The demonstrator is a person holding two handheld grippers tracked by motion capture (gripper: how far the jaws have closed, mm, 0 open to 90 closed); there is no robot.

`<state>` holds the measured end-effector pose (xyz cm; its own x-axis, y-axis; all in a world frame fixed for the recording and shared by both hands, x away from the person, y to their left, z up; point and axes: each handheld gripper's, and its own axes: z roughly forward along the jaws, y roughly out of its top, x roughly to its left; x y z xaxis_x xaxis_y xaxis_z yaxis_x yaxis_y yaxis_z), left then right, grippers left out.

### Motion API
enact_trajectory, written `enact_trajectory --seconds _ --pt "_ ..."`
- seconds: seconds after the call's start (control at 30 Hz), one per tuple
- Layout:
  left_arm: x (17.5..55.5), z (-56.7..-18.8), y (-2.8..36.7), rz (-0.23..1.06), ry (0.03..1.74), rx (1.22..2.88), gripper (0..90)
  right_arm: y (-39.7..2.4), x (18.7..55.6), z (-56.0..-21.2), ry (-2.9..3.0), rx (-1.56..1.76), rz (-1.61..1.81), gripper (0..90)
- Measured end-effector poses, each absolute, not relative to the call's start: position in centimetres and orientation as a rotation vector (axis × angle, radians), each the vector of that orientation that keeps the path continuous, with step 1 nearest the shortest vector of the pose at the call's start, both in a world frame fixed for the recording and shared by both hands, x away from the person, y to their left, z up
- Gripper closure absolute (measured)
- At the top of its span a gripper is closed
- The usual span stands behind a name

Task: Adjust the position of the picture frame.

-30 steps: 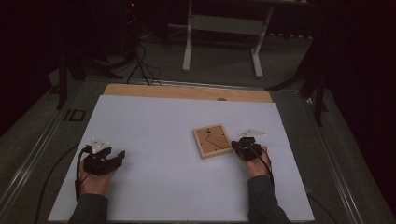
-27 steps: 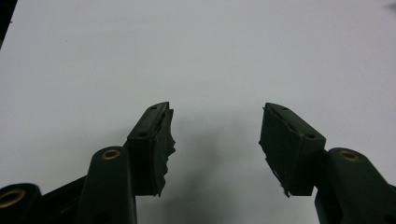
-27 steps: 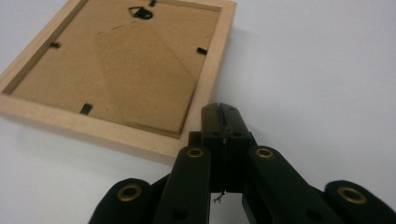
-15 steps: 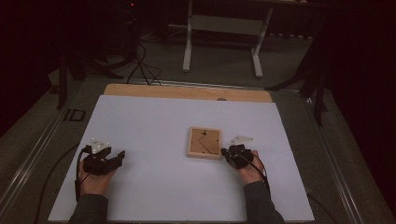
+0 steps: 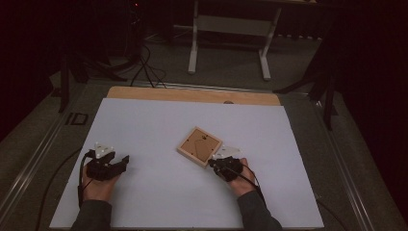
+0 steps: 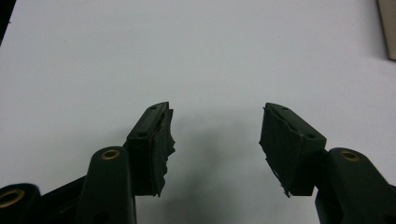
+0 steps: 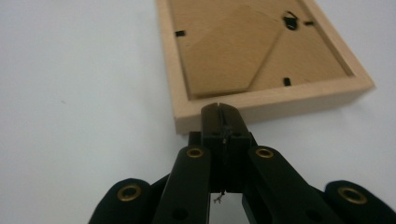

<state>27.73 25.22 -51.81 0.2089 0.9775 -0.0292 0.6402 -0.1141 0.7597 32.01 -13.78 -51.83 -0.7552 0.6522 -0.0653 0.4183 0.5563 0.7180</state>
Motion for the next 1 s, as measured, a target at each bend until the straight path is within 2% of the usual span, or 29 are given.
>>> enact_trajectory --seconds 0.3,0.73,1.0 --pt "27.7 -51.8 25.4 0.659 1.506 1.824 42.9 -12.4 32.5 -51.8 2.485 0.848 1.062 89.8" --pt "27.8 -51.8 25.4 0.658 1.504 1.826 42.8 -16.5 38.4 -50.6 2.268 1.123 1.044 89.8" --pt "27.7 -51.7 25.4 0.657 1.501 1.831 42.8 -16.0 40.6 -51.2 2.272 1.149 0.989 89.8"
